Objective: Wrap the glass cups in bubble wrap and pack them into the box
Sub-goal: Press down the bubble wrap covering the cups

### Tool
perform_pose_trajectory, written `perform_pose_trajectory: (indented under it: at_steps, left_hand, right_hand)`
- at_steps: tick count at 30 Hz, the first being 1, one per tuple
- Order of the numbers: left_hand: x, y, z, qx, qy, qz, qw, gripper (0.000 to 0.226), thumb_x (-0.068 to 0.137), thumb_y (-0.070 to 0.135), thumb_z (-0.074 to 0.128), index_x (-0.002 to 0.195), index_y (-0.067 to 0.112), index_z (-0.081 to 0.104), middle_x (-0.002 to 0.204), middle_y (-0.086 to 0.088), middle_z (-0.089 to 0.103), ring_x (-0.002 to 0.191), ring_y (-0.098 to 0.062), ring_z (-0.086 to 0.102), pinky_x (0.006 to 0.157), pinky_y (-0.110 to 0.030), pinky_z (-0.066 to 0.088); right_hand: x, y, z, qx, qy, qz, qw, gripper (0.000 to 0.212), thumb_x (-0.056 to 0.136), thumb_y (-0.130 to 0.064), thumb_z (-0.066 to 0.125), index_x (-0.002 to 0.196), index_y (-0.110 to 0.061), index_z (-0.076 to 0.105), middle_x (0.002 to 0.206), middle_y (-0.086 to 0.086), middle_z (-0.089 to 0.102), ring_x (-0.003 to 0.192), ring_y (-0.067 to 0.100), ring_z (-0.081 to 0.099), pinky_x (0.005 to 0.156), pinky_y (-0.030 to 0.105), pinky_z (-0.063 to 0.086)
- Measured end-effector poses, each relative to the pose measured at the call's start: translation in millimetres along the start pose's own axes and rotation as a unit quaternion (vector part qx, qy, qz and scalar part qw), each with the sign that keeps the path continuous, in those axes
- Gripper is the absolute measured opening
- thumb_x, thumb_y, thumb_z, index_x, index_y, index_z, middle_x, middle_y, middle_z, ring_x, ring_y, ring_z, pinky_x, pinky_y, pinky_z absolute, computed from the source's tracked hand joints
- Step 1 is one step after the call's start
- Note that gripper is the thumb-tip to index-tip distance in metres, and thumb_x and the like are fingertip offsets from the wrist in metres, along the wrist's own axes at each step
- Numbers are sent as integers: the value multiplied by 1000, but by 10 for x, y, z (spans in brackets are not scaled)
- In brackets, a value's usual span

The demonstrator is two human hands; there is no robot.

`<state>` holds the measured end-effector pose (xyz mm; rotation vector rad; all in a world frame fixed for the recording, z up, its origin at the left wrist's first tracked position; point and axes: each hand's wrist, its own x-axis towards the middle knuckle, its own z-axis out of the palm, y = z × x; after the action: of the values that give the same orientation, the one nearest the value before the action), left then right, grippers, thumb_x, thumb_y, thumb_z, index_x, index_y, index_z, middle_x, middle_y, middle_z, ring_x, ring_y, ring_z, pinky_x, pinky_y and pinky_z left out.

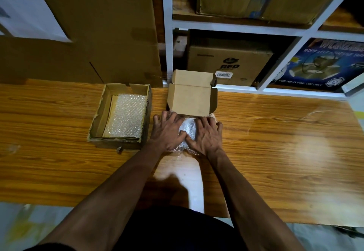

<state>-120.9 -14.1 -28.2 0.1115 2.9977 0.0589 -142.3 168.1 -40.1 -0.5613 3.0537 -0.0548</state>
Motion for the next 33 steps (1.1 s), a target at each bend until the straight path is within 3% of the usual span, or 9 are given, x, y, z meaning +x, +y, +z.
perform_pose_trajectory:
  at_steps: [6,10,15,24,30,33]
  left_hand:
    - [20,31,-34,7,-2,-2,1000,60,93,65,39,142,32,49,135,-3,41,125,-29,34,96,-51,30]
    - [-72,-2,12,21,25,1,999,65,95,64,38,147,28,50,150,-2,41,139,-30,29,108,-57,27]
    - [-119,-20,41,1,14,-17,1000,69,98,62,32,156,25,41,160,-2,38,149,-31,23,117,-62,15]
    - [44,15,-44,39,5,4,999,64,93,67,29,133,26,59,135,-2,60,133,-28,38,104,-56,26]
    - [-98,-103,68,23,27,13,999,66,98,61,34,150,23,48,152,-3,51,142,-30,34,112,-59,22]
    - [-96,-77,33,33,17,12,999,67,98,62,31,150,23,47,151,-3,51,141,-29,35,111,-58,25]
  right_hand:
    - [11,-18,-32,-5,-21,9,1000,77,87,-82,29,128,-21,51,133,9,50,122,32,39,99,52,35]
    - [-75,-38,-8,-3,5,42,999,76,90,-78,35,133,-19,53,141,12,47,130,38,39,103,57,35]
    - [-93,-62,-39,-33,14,49,998,74,92,-76,31,126,-16,57,131,13,55,122,35,44,100,54,34]
    - [-44,-38,-51,-39,-14,51,998,81,91,-80,26,128,-16,57,136,11,54,128,34,40,102,54,30]
    - [-133,-59,-25,-29,-6,79,996,90,92,-83,20,141,-14,52,144,11,51,130,37,40,102,53,31]
    - [-106,-80,-61,-51,-17,75,996,95,91,-85,15,137,-12,53,135,12,54,118,33,41,93,49,33]
